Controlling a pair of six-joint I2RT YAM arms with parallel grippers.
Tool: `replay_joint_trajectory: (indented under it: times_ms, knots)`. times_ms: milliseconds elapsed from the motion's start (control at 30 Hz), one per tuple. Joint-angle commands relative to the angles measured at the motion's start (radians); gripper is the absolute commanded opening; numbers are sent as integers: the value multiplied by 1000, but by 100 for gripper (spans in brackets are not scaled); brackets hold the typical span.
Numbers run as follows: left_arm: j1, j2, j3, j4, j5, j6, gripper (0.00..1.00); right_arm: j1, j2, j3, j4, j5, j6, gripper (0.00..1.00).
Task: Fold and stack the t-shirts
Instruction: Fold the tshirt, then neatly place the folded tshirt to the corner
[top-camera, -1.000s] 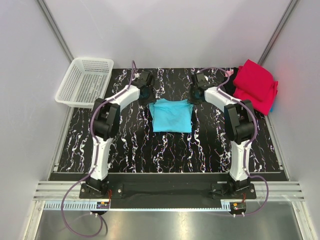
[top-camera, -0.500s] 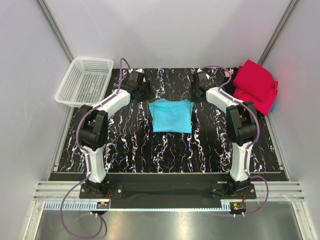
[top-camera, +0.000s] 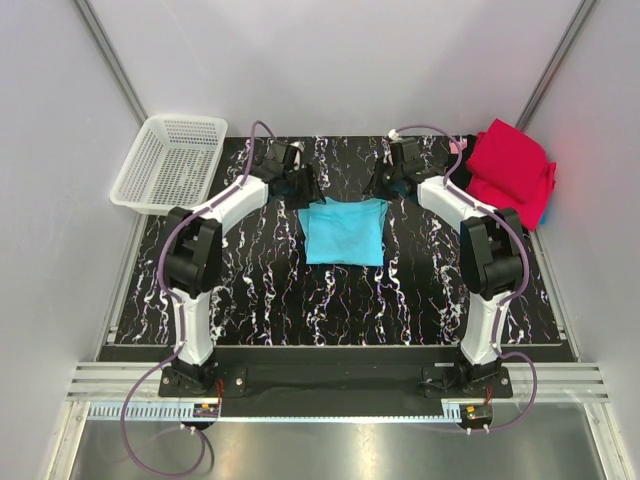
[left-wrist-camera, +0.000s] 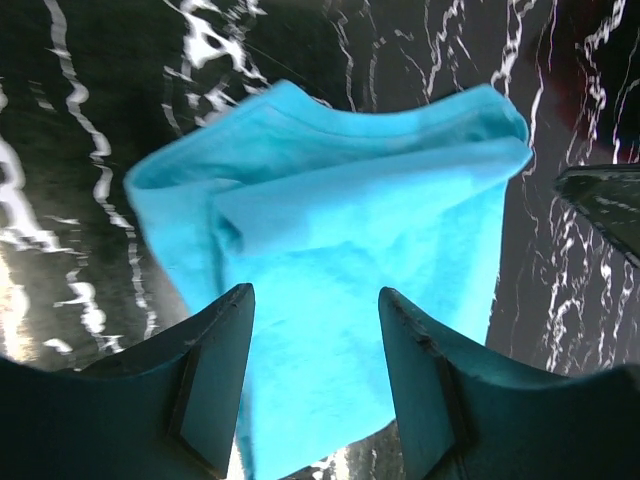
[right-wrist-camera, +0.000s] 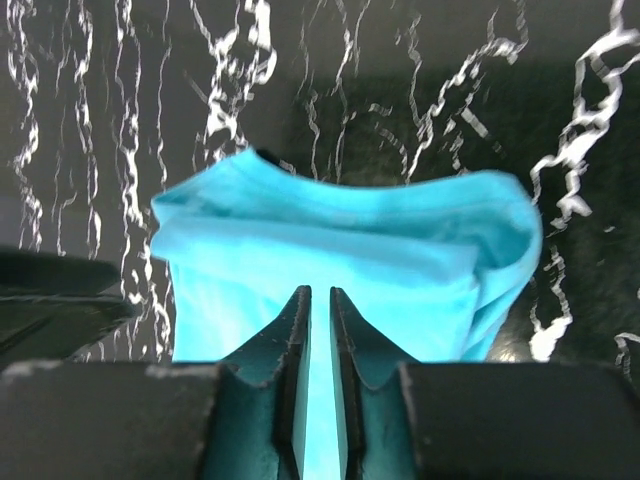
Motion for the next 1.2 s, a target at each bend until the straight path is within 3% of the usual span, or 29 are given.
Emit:
replay_joint_trajectory:
  times_ms: [0, 433, 1167]
  knots:
    - [-25, 44, 69, -56, 60, -15, 57, -1, -16, -20, 31, -71, 15, 18]
    - [-45, 64, 63, -84, -32, -64, 56, 5, 6, -60, 31, -74, 23, 16]
    - [-25, 304, 352, -159, -173, -65, 57, 4, 225, 129, -18, -58, 10, 17]
